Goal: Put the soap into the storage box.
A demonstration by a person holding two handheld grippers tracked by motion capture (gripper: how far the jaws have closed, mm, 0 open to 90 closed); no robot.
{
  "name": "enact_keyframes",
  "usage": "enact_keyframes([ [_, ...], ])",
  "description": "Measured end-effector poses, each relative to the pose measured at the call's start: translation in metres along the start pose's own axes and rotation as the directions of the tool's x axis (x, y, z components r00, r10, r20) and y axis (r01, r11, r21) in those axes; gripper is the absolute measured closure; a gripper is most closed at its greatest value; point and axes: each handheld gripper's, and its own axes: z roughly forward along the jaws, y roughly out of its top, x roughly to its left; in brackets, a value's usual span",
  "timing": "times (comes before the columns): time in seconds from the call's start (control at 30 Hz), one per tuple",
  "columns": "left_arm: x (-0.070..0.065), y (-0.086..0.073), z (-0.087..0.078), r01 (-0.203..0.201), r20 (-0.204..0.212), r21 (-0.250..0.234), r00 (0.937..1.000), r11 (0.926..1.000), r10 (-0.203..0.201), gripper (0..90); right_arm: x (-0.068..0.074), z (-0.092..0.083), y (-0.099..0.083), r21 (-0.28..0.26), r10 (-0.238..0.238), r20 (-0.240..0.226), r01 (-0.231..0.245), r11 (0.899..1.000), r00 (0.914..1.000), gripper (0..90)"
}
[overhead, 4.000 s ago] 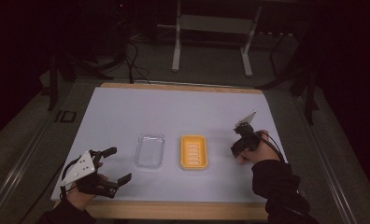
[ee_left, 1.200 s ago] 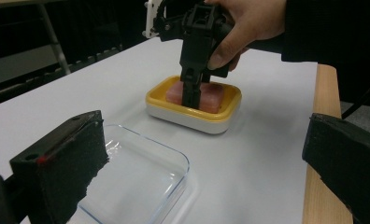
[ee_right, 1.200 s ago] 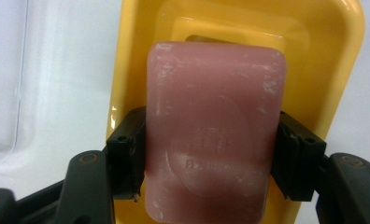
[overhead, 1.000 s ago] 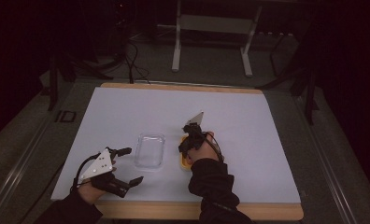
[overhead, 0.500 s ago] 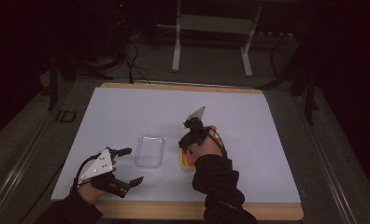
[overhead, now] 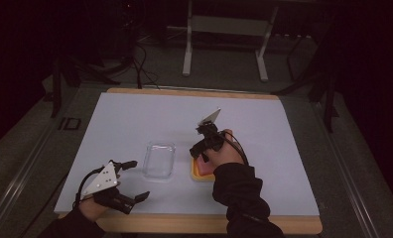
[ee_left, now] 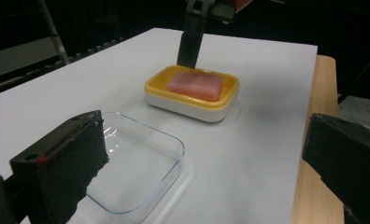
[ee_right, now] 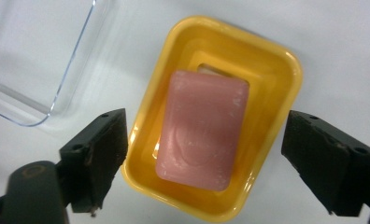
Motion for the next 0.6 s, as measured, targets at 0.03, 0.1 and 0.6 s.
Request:
enact_keyframes([
  [0.03,-0.001,0.0,-0.001,-0.002,-0.001,0.0,1.0,1.0,0.002,0.2,-0.001,-0.001,-0.001,-0.008,0.0,-0.002,0.0,1.0,1.0,15.1],
  [0.1,-0.001,-0.001,-0.003,0.002,-0.006,-0.001,1.0,1.0,-0.002,0.2,-0.004,-0.002,-0.002,-0.009,-0.013,0.002,0.013,1.0,0.9999,15.1],
  [0.6,-0.01,-0.008,-0.02,0.025,-0.049,-0.006,0.9985,0.9997,-0.026,0.2,-0.024,-0.013,-0.018,-0.079,-0.079,-0.005,0.078,0.994,0.9969,15.2],
])
